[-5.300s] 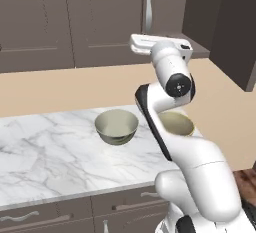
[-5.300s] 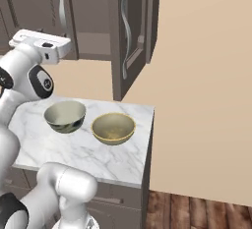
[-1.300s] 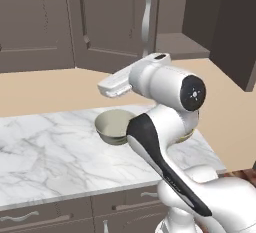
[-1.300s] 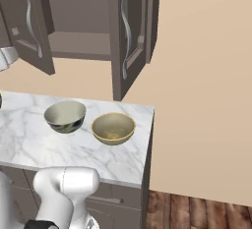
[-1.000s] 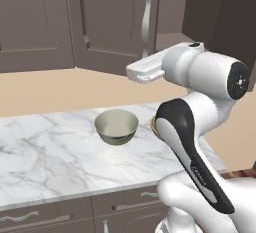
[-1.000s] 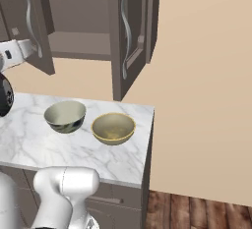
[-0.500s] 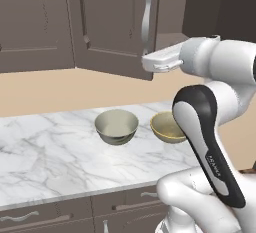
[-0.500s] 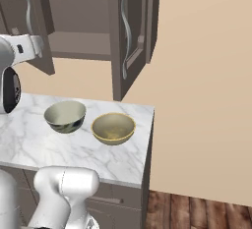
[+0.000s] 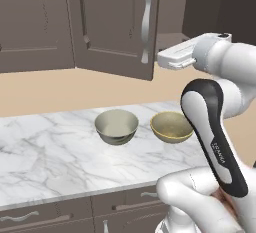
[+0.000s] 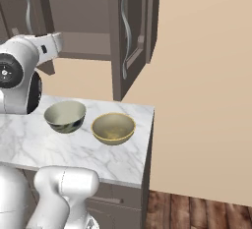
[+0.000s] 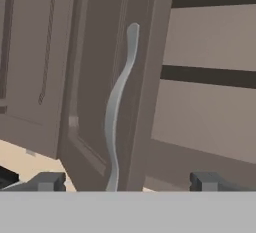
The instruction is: Open the cabinet. Pick the bowls from the counter and place them in the cabinet. Then close the cabinet.
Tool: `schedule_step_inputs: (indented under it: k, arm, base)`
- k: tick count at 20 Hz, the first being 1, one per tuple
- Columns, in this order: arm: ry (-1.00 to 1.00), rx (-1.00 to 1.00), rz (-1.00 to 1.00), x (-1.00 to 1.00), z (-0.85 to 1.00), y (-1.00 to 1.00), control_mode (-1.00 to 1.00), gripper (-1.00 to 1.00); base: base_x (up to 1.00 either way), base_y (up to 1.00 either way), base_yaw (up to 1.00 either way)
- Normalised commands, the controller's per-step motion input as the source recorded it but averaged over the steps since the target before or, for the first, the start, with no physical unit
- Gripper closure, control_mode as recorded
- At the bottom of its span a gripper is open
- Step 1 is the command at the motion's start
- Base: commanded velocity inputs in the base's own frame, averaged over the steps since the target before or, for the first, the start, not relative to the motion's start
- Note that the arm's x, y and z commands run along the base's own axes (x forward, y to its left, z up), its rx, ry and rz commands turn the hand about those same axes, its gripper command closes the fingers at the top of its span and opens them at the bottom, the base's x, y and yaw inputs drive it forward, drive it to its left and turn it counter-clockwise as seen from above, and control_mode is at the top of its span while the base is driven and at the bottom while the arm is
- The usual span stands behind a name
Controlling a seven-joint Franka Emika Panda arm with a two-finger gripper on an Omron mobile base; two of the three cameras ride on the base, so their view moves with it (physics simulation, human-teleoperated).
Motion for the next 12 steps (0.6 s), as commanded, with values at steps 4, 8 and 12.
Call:
schedule_step_inputs:
  k: [4, 8, 12]
  arm:
    - [0.00, 0.00, 0.00, 0.46, 0.00, -0.37, -1.00, -1.00]
    - [0.00, 0.00, 0.00, 0.55, 0.00, -0.16, -1.00, -1.00]
    - [0.00, 0.00, 0.00, 0.58, 0.00, -0.03, -1.00, -1.00]
  base:
    - [0.00, 0.00, 0.00]
    - [0.00, 0.00, 0.00]
    - [0.00, 0.00, 0.00]
